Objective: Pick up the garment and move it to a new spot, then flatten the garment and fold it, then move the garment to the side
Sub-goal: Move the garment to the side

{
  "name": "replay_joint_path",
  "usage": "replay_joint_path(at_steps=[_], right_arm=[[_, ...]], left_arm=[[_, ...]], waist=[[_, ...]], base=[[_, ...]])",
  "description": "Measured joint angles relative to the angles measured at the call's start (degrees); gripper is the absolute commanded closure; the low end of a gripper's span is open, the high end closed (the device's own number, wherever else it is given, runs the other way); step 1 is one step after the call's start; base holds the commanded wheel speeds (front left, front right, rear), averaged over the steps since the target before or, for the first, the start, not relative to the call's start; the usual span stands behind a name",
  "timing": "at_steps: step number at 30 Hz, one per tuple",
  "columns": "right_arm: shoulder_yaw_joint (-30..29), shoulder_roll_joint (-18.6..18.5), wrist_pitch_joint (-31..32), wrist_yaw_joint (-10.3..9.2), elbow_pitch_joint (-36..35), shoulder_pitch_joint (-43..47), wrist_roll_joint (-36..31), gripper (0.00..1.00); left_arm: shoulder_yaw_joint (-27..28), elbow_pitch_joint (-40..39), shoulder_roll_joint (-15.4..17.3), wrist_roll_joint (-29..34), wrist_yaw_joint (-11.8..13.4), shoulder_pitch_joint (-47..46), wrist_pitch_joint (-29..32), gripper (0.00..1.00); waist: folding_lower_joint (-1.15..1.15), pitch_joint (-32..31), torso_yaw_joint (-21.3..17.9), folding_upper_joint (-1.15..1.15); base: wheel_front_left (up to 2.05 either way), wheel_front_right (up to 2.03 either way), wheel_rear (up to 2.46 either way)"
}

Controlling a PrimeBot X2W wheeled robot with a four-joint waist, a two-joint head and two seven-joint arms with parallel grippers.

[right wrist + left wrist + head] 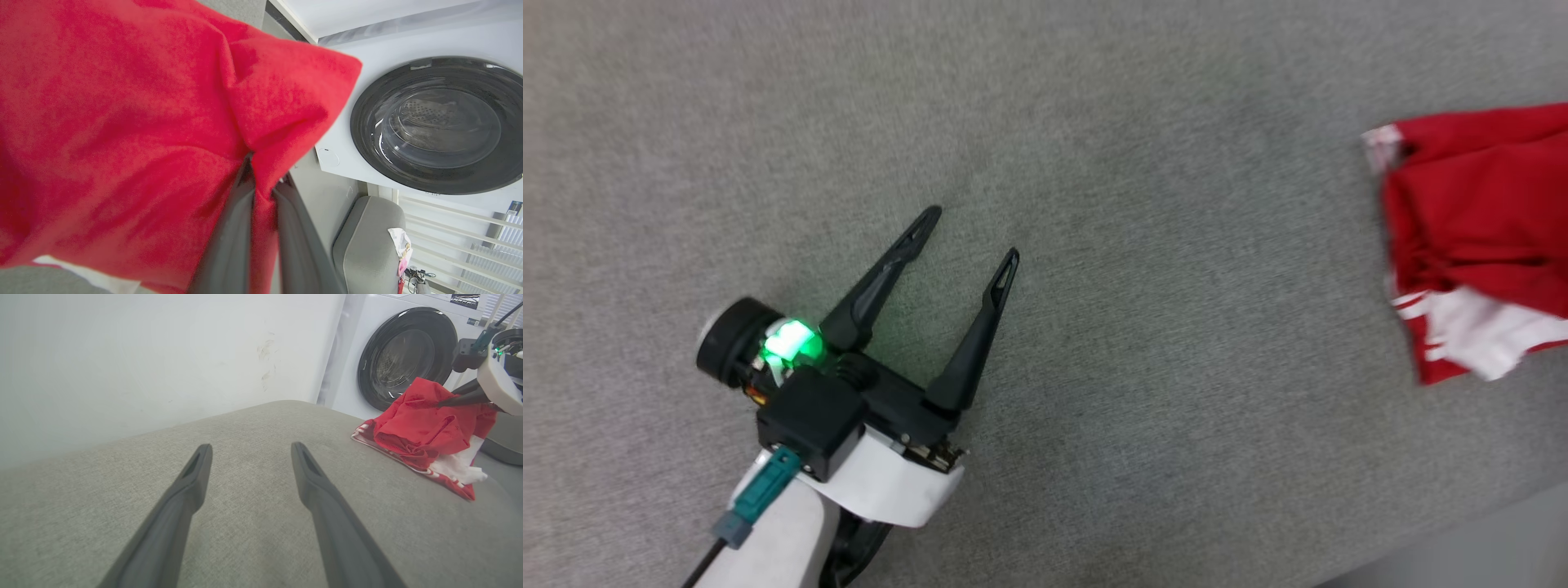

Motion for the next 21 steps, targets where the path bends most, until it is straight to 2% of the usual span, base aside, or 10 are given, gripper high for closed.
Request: replay_joint_path(at_steps=[7, 16, 17, 18, 21], right_arm=[[-9.37, 0.97, -6.73, 0.00, 7.60, -1.03, -3.88, 1.00], [-16.53, 3.33, -9.01, 0.00, 13.80, -0.96, -7.90, 1.00], [-17.23, 3.70, -9.04, 0.00, 13.96, -0.97, -8.08, 0.64], [-17.60, 3.82, -9.33, 0.00, 13.93, -0.97, -8.53, 0.00], [-17.91, 4.37, -9.90, 0.00, 13.17, -1.16, -8.71, 0.00]], left_arm=[[0.69, -2.35, 1.22, -0.03, 0.00, -2.27, 0.00, 0.00], [1.21, -2.54, 0.54, -0.04, 0.00, -2.29, 0.00, 0.00], [1.34, -2.47, 0.40, -0.05, 0.00, -2.29, 0.00, 0.00], [1.54, -2.35, 0.14, -0.11, 0.00, -2.28, 0.00, 0.00], [2.42, -1.81, -1.19, -0.80, 0.00, -1.80, 0.00, 0.00]], waist=[[0.00, 4.81, 2.00, 0.00], [0.00, 5.41, 4.98, 0.00], [0.00, 5.08, 5.10, 0.00], [0.00, 4.67, 5.18, 0.00], [0.00, 2.90, 5.37, 0.00]], base=[[0.00, 0.00, 0.00], [0.00, 0.00, 0.00], [0.00, 0.00, 0.00], [0.00, 0.00, 0.00], [0.00, 0.00, 0.00]])
